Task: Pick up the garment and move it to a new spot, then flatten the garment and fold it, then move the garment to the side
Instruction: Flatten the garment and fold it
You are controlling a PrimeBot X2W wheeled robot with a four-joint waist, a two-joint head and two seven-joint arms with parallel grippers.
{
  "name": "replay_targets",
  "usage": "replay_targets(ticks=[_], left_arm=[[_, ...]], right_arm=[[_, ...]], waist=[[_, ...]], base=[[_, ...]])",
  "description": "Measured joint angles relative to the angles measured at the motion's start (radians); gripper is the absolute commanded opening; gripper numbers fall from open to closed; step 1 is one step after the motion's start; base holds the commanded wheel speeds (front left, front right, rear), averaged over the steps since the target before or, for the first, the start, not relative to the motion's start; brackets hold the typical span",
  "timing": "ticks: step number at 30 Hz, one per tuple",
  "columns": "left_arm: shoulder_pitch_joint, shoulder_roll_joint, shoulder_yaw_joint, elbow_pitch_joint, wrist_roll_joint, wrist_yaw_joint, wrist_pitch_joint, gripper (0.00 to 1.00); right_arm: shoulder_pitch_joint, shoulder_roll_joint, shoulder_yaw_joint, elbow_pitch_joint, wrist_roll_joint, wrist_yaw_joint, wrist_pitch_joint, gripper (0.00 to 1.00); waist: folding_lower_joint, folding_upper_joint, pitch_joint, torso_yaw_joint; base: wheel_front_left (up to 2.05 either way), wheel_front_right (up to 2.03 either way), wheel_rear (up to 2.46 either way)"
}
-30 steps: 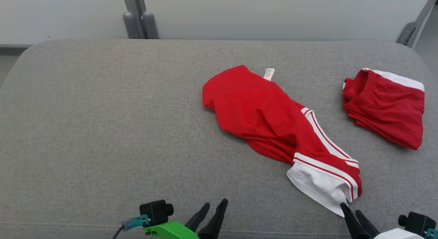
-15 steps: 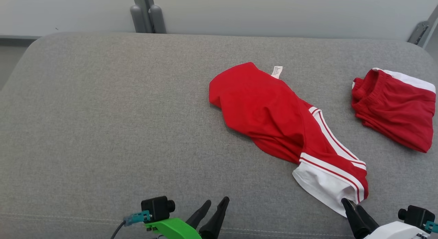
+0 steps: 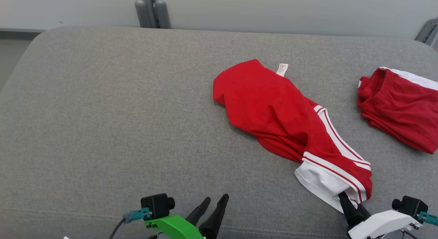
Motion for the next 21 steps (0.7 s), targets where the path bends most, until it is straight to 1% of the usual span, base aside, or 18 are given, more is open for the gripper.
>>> replay_targets(ticks=[1,2,3,4,7,10,12,14,16,18,21], left_arm=[[-0.001,0.000,0.000,0.000,0.002,0.000,0.000,1.00],[-0.003,0.000,0.000,0.000,0.002,0.000,0.000,1.00],[-0.007,0.000,0.000,0.000,0.002,0.000,0.000,1.00],[-0.011,0.000,0.001,0.000,0.002,0.000,0.000,1.00],[-0.015,0.000,0.002,0.006,0.002,0.000,0.000,1.00],[-0.014,-0.001,0.011,0.007,0.002,0.000,-0.007,1.00],[-0.013,0.000,0.022,0.012,0.001,0.000,-0.014,1.00],[-0.013,0.000,0.029,0.017,0.000,0.000,-0.018,1.00],[-0.012,0.000,0.032,0.021,-0.005,0.000,-0.023,1.00],[-0.011,-0.002,0.032,0.025,-0.007,0.000,-0.023,1.00],[-0.011,-0.010,0.031,0.026,-0.008,-0.004,-0.032,1.00]], right_arm=[[-0.008,0.004,0.000,0.001,0.005,0.001,0.000,0.77],[-0.015,0.007,0.001,0.002,0.010,0.004,0.000,0.64],[-0.023,0.010,0.002,0.002,0.015,0.008,0.000,0.33],[-0.029,0.015,0.002,0.002,0.020,0.008,0.000,0.00],[-0.040,0.023,0.011,-0.014,0.034,0.009,0.000,0.00],[-0.040,0.028,0.004,-0.072,0.076,0.013,-0.001,0.00],[-0.048,0.030,0.005,-0.133,0.111,0.017,0.005,0.00],[-0.068,0.023,0.019,-0.238,0.149,0.017,0.022,0.00],[-0.117,0.004,0.044,-0.352,0.161,0.017,0.043,0.00],[-0.177,-0.030,0.051,-0.450,0.165,0.017,0.065,0.00],[-0.256,-0.100,0.048,-0.551,0.167,0.017,0.116,0.00]], waist=[[0.0000,0.0000,0.001,0.001],[0.0000,0.0000,0.002,0.001],[0.0000,0.0000,0.002,0.002],[0.0000,0.0000,0.002,0.003],[0.0001,0.0000,-0.007,0.006],[0.0001,0.0000,-0.019,0.006],[0.0001,0.0000,-0.028,0.004],[0.0001,0.0000,-0.037,0.001],[0.0001,0.0000,-0.047,-0.005],[0.0001,0.0000,-0.059,-0.011],[0.0001,0.0000,-0.079,-0.019]], base=[[0.00,0.00,0.00],[0.00,0.00,0.00],[0.00,0.00,0.00],[0.00,0.00,0.00],[0.00,0.00,0.00],[0.00,0.00,0.00],[0.00,0.00,0.00],[0.00,0.00,0.00],[0.00,0.00,0.00],[0.00,0.00,0.00],[0.00,0.00,0.00]])
